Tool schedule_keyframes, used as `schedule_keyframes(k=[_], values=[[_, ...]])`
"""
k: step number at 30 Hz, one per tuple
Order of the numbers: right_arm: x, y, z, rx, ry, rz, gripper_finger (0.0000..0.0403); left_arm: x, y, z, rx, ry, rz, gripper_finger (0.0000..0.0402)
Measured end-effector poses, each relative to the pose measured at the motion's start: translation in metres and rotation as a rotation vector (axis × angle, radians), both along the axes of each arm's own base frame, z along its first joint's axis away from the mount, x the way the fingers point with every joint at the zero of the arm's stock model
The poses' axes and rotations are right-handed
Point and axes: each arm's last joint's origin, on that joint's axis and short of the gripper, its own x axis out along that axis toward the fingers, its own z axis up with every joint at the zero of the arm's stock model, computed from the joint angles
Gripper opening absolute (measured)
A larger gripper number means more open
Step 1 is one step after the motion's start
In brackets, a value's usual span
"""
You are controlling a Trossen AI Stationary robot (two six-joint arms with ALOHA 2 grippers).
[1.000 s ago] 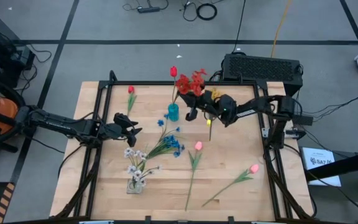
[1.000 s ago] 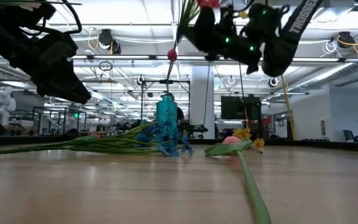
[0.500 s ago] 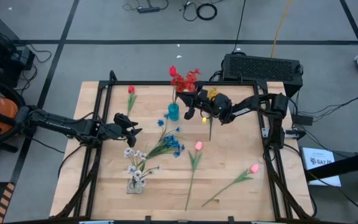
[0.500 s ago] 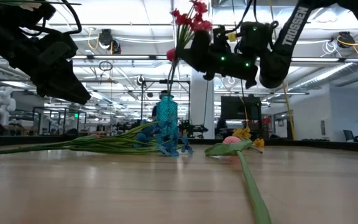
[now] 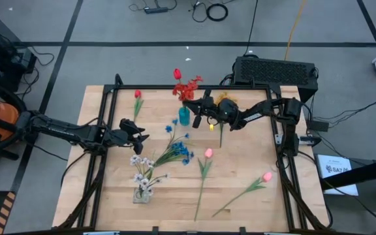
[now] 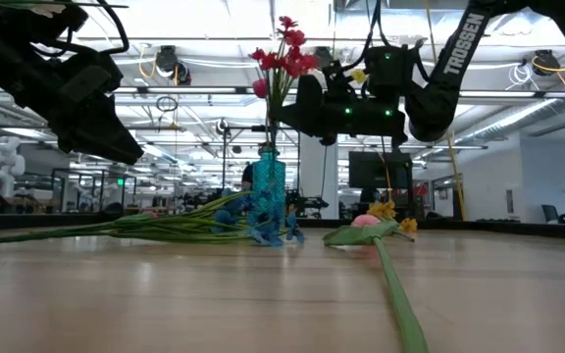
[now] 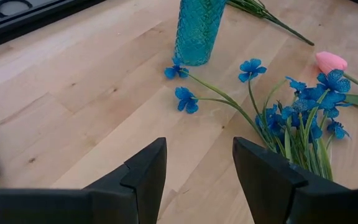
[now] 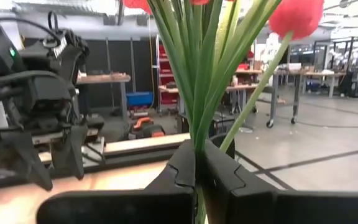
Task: Sort flowers into vase by color
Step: Put the orange flowers into the blue flower vase
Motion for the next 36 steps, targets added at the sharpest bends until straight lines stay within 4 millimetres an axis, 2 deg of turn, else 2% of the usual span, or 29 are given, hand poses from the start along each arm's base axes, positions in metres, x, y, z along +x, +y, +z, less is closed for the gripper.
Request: schedule_keyframes(k=[14,23,36], values=[[0.0011,-0.0003,-0.01,0.037,0.098,-0.001,0.0005,0.0,0.0,0.0,0.0,0.0,0.0,0.0191],[0.0004,-0.0004,-0.0033,0.034,0.028,-0.009,0.0044,0.0,0.0,0.0,0.0,0.0,0.0,0.0191],[0.0,-0.0019,-0.0042,0.069,0.025,-0.055,0.0117,0.0,0.0,0.0,0.0,0.0,0.0,0.0191]])
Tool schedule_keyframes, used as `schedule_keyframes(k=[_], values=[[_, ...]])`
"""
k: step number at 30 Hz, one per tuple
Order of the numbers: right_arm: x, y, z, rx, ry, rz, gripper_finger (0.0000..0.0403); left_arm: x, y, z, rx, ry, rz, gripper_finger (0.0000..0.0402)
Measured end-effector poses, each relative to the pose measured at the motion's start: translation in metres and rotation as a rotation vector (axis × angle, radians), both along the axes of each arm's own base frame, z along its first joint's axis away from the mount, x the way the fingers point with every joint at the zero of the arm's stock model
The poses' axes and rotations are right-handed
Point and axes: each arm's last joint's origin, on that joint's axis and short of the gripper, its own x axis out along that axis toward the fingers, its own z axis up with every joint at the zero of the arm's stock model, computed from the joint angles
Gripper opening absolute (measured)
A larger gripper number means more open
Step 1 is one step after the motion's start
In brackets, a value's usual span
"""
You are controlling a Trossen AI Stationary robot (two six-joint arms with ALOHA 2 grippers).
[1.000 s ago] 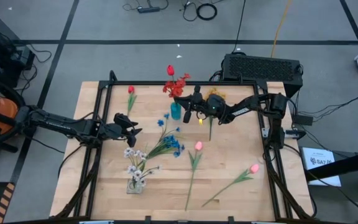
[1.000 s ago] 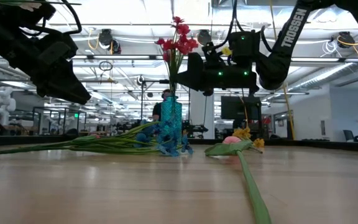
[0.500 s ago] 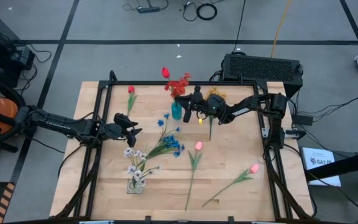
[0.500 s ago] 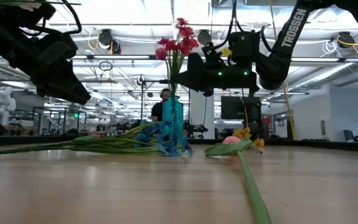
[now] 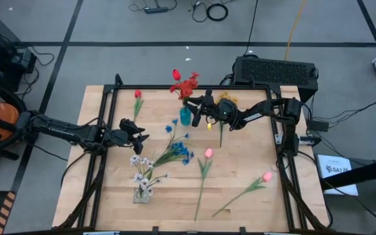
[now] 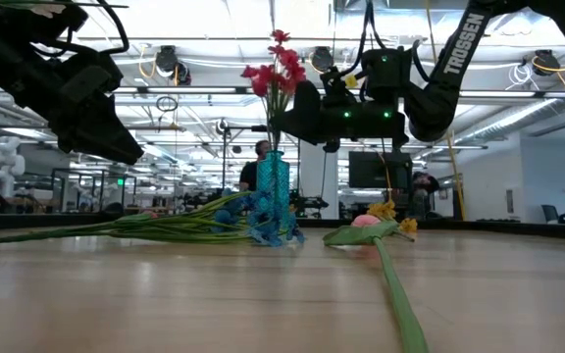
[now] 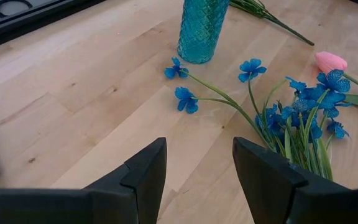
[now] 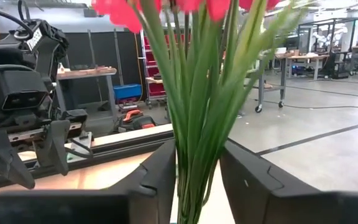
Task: Sort flowers into vase by color
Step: Put the orange flowers into the blue flower vase, then put the blue flowers into the blue flower vase
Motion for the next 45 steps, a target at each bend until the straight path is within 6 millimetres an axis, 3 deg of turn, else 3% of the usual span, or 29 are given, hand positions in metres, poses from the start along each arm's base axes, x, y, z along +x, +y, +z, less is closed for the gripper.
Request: schedule_keyframes(k=[23,36,45], values=[[0.0,0.0,-0.001,-0.001,0.055,-0.002,0.0181,0.0,0.0,0.0,-0.004,0.001,-0.005,0.0191],[-0.015,0.005,0.026,0.062,0.236,0.008,0.0273,0.0,0.0,0.0,-0.004,0.004,-0.005,0.0191],[-0.035,0.016,0.043,0.18,0.4,0.014,0.0293,0.0,0.0,0.0,-0.004,0.003,-0.005,0.0191]])
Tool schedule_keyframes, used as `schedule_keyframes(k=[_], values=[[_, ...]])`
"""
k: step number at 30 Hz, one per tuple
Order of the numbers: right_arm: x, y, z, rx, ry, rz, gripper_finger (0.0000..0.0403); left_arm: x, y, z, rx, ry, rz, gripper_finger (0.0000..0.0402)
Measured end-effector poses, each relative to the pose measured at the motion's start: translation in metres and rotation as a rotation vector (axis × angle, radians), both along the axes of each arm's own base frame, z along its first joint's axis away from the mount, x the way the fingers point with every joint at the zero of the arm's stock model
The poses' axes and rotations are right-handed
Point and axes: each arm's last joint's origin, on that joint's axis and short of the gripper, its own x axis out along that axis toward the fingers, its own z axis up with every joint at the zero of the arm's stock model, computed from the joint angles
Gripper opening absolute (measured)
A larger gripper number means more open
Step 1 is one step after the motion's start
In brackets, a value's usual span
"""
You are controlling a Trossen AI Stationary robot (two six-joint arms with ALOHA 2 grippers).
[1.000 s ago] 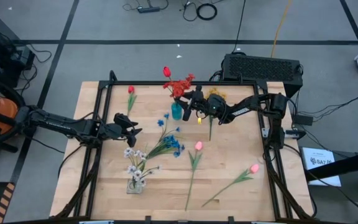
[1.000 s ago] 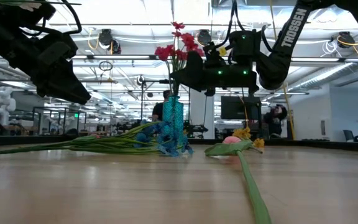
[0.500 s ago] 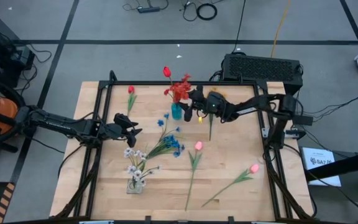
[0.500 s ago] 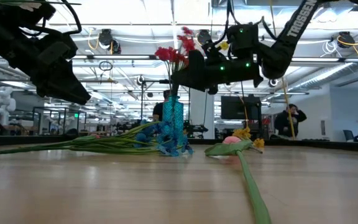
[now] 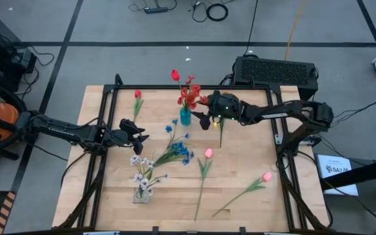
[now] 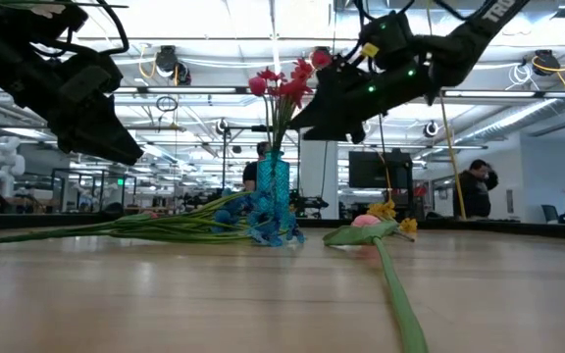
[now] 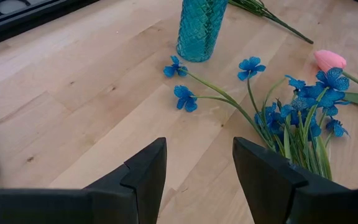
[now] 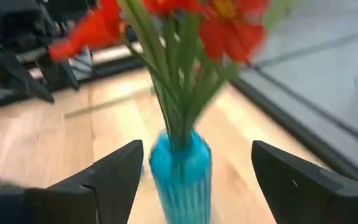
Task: Sort flowers into vase by color
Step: Put the blue flowers into the blue flower vase
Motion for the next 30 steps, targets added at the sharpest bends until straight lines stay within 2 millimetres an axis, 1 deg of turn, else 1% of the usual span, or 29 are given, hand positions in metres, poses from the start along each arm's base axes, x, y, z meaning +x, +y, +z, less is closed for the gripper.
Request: schedule_keyframes(k=[4,8,12,18,23,26,30], values=[[-0.015,0.005,0.004,0.098,0.104,-0.033,0.0289,0.0,0.0,0.0,-0.001,0.0,0.001,0.0191],[-0.031,0.011,0.003,0.26,0.211,-0.094,0.0285,0.0,0.0,0.0,-0.001,-0.001,0.001,0.0191],[-0.045,0.022,-0.006,0.421,0.356,-0.182,0.028,0.0,0.0,0.0,-0.001,-0.001,0.001,0.0191],[-0.056,0.04,-0.02,0.603,0.515,-0.305,0.0273,0.0,0.0,0.0,-0.001,-0.001,0.001,0.0191],[-0.064,0.059,-0.027,0.677,0.626,-0.386,0.0265,0.0,0.0,0.0,-0.001,0.0,0.002,0.0191],[-0.071,0.073,-0.027,0.668,0.675,-0.451,0.0259,0.0,0.0,0.0,-0.001,0.001,0.002,0.0191],[-0.077,0.096,-0.028,0.67,0.733,-0.497,0.0249,0.0,0.0,0.0,-0.007,0.002,-0.007,0.0191]])
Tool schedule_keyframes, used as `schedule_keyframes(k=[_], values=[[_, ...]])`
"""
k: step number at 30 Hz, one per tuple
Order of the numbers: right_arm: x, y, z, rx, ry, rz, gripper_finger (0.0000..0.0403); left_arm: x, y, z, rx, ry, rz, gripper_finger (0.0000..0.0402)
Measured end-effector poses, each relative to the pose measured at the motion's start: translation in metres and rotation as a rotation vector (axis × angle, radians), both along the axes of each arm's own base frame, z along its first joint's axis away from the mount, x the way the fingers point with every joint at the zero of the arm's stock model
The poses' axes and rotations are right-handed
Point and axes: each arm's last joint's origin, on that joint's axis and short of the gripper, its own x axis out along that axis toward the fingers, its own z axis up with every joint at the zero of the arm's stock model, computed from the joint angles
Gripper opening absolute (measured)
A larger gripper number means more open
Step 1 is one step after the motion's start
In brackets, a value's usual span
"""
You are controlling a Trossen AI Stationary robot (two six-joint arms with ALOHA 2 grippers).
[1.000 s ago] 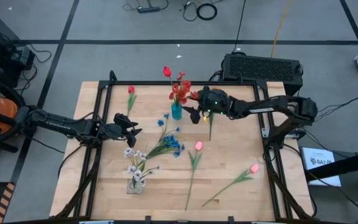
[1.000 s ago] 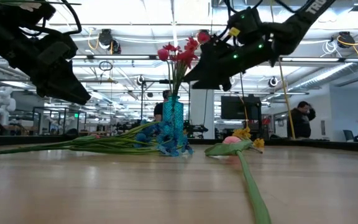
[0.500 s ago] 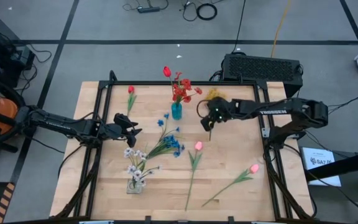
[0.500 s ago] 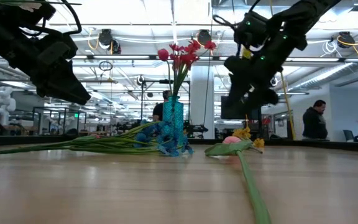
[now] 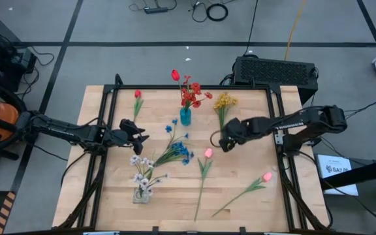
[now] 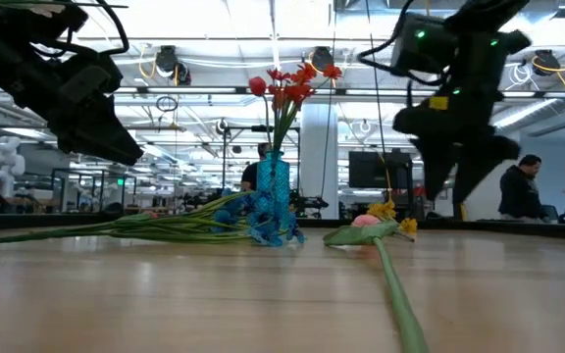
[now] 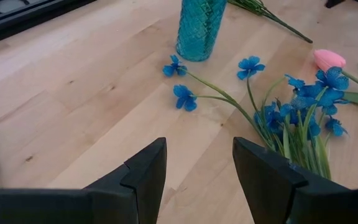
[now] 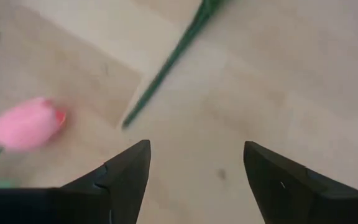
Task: Sort flowers into vase by color
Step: Put the blue flowers into the blue flower vase
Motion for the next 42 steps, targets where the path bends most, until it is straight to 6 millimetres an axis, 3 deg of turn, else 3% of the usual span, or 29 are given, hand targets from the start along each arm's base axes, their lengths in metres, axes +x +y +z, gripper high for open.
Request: schedule_keyframes(k=[8,14,22,42], values=[[-0.005,0.044,0.001,0.008,-0.004,0.023,0.0235,0.008,-0.005,0.003,-0.061,-0.043,-0.154,0.0191],[-0.008,0.059,0.001,-0.021,-0.025,0.005,0.023,0.024,-0.003,0.003,-0.12,0.023,-0.19,0.0191],[-0.009,0.063,0.002,-0.067,-0.037,0.01,0.023,0.054,0.0,0.004,-0.176,0.122,-0.254,0.0191],[-0.009,0.062,0.002,-0.087,-0.043,0.003,0.0231,0.111,-0.007,-0.027,-0.321,0.347,-0.376,0.0191]])
